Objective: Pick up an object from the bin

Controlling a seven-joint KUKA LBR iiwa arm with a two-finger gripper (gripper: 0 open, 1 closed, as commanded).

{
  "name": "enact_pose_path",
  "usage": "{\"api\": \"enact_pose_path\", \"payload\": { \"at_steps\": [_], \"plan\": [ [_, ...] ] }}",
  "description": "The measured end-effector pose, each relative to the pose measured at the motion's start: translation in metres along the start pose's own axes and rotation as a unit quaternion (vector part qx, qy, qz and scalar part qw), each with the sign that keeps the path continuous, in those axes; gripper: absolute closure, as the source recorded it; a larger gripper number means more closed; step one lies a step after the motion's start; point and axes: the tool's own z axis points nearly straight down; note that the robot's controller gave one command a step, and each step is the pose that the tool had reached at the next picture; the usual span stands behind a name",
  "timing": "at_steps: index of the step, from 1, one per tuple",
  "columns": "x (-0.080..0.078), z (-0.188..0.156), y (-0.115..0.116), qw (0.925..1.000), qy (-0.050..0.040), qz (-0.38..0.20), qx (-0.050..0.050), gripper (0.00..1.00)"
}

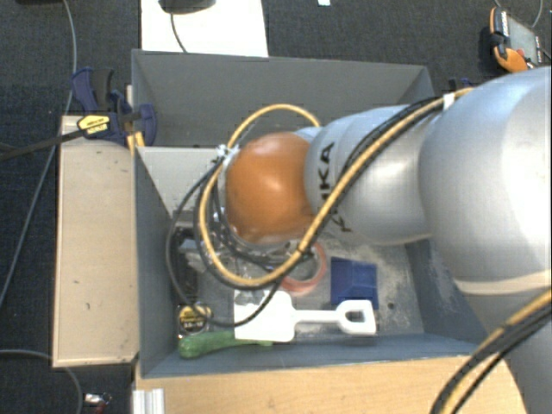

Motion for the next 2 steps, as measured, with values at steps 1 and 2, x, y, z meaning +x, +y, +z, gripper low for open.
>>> {"api": "enact_pose_path", "payload": {
  "at_steps": [1, 2],
  "plan": [
    [0.035, -0.003, 0.022, 0.997, 0.006, -0.077, -0.001, 0.0],
    [0.035, 0.01, 0.04, 0.9665, -0.0067, -0.256, 0.006, 0.0]
  ]
}}
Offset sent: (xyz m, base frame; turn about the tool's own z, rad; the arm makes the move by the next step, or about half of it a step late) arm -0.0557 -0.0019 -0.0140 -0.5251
